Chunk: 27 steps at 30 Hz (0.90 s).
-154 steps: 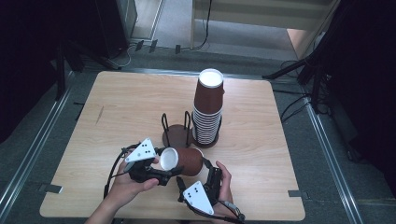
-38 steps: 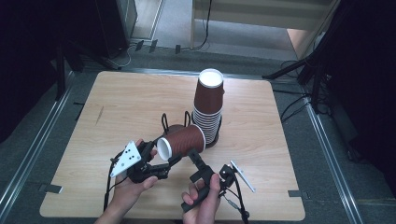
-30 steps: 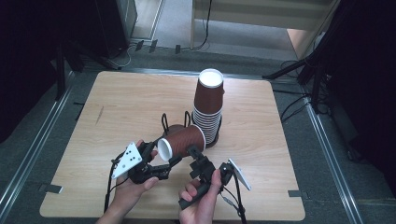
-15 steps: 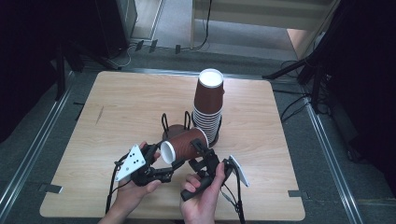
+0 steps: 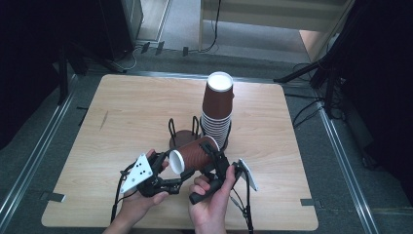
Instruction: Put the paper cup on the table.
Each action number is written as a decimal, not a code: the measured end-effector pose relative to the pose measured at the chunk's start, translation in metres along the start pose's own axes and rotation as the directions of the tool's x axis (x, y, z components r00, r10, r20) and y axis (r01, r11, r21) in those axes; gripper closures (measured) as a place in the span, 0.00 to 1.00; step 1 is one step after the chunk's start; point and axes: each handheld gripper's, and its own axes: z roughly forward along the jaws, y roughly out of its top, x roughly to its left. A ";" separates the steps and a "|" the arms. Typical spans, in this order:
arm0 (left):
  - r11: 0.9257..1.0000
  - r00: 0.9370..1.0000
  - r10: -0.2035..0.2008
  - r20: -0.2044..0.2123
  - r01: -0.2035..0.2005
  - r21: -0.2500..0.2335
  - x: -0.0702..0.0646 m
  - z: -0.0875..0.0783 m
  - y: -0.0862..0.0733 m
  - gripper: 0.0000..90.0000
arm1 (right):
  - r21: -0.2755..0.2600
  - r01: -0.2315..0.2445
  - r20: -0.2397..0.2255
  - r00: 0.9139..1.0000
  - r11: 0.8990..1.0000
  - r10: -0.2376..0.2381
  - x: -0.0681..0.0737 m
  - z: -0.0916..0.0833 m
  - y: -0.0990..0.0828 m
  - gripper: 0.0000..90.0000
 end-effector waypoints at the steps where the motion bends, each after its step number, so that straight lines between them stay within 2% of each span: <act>1: 1.000 1.000 0.002 -0.002 -0.002 -0.002 0.000 0.000 0.000 0.26 | 0.000 0.001 -0.005 1.000 1.000 -0.001 0.000 0.000 0.000 0.07; 7: 1.000 1.000 -0.001 0.002 0.001 0.001 0.001 -0.001 0.000 0.26 | 0.000 0.000 -0.004 1.000 1.000 0.000 0.000 0.000 0.000 0.08; 11: 1.000 0.999 -0.030 0.017 0.030 0.006 0.001 -0.003 0.001 0.25 | 0.000 0.010 -0.002 1.000 1.000 -0.010 0.001 -0.001 0.000 0.10; 13: 0.999 0.999 -0.041 0.000 0.041 0.005 -0.001 -0.003 0.002 0.24 | 0.003 0.026 -0.001 1.000 1.000 -0.026 0.001 -0.001 0.000 0.11; 15: 0.999 0.999 -0.051 0.001 0.051 0.012 -0.003 -0.004 0.002 0.12 | -0.021 0.050 -0.008 0.999 0.999 -0.051 0.002 -0.003 0.004 0.11; 17: 0.998 0.999 -0.053 0.006 0.053 0.028 -0.004 -0.004 0.002 0.11 | -0.033 0.062 -0.018 0.998 0.998 -0.063 0.001 -0.005 0.007 0.11; 18: 0.998 0.999 -0.054 -0.007 0.054 0.044 -0.005 -0.004 0.001 0.10 | -0.041 0.070 -0.013 0.997 0.997 -0.071 0.000 -0.005 0.008 0.11; 20: 0.997 0.998 -0.058 -0.009 0.058 0.047 -0.005 -0.005 0.001 0.08 | -0.043 0.070 -0.014 0.997 0.997 -0.071 0.000 -0.006 0.009 0.11; 21: 0.997 0.998 -0.068 0.001 0.068 0.048 -0.005 -0.005 0.000 0.01 | -0.053 0.081 -0.017 0.997 0.995 -0.082 0.000 -0.008 0.012 0.11; 23: 0.995 0.997 -0.080 0.012 0.080 0.055 -0.004 -0.007 -0.001 0.01 | -0.057 0.088 -0.020 0.996 0.995 -0.089 -0.001 -0.008 0.014 0.11; 25: 0.994 0.996 -0.086 0.005 0.086 0.064 -0.002 -0.008 -0.002 0.01 | -0.069 0.102 -0.022 0.994 0.992 -0.104 0.000 -0.010 0.017 0.11; 27: 0.993 0.996 -0.092 -0.005 0.092 0.068 -0.001 -0.009 -0.003 0.01 | -0.079 0.113 -0.005 0.993 0.990 -0.114 0.001 -0.012 0.019 0.12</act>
